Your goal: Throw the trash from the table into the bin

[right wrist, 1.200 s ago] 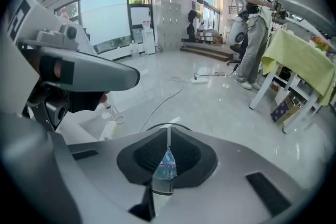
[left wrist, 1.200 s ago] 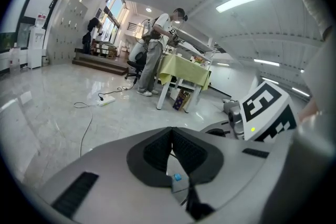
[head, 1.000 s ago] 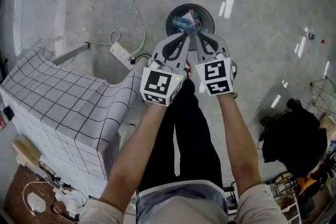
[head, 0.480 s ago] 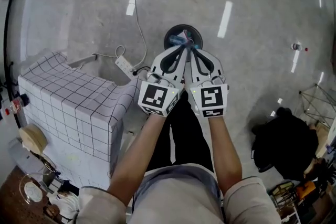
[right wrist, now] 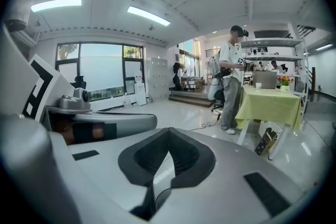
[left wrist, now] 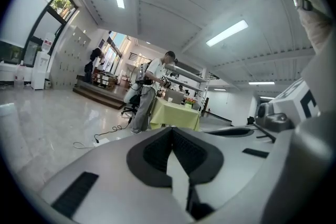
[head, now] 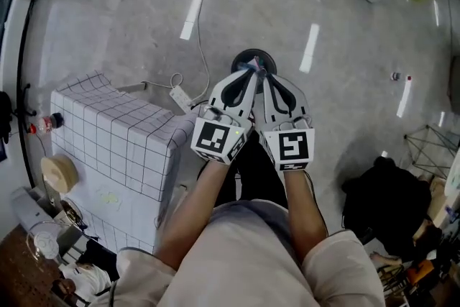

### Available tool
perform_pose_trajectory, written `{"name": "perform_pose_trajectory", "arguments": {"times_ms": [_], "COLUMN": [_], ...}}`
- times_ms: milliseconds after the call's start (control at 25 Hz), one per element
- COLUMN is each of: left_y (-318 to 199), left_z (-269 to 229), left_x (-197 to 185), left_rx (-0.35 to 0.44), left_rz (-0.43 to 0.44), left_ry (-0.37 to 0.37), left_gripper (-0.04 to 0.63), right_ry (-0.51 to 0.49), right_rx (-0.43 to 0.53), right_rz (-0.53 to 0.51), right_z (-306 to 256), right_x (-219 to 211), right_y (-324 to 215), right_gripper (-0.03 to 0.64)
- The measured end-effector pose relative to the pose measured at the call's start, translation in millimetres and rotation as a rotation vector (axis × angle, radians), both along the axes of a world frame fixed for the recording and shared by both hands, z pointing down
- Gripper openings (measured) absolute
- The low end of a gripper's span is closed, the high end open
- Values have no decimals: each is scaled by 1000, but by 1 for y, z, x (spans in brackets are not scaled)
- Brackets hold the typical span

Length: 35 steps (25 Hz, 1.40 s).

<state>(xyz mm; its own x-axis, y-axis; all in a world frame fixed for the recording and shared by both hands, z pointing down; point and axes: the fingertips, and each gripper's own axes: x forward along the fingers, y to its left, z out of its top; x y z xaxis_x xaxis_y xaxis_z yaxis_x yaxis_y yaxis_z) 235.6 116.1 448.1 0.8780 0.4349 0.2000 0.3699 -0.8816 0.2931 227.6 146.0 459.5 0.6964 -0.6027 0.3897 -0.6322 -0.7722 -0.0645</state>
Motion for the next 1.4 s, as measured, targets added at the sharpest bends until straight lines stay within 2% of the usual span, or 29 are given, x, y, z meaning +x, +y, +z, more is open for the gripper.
{"name": "perform_pose_trajectory", "arguments": {"times_ms": [400,600,760,1160,1400], "left_y": [-4,-1,5,0,-16], "left_z": [-83,-124,-154,-202,-222], "left_x": [-32,-47,-59,-70,-82], "left_rx": [21,51,60,14,23], "left_rz": [8,29,53,49,8], "left_ry": [83,159,212,289,321], "left_gripper": [6,6,6,6,6], "right_ry": [96,153,216,249,272], "right_rx": [85,108,126,164,185], "right_rz": [-16,-18,27,58,-18], "right_z": [-97,-137,-168,-198,-220], "right_x": [-29,-45,-55,-68,-81], "right_y": [-1,-4,4,5,-18], "right_gripper": [18,18,18,18,18]}}
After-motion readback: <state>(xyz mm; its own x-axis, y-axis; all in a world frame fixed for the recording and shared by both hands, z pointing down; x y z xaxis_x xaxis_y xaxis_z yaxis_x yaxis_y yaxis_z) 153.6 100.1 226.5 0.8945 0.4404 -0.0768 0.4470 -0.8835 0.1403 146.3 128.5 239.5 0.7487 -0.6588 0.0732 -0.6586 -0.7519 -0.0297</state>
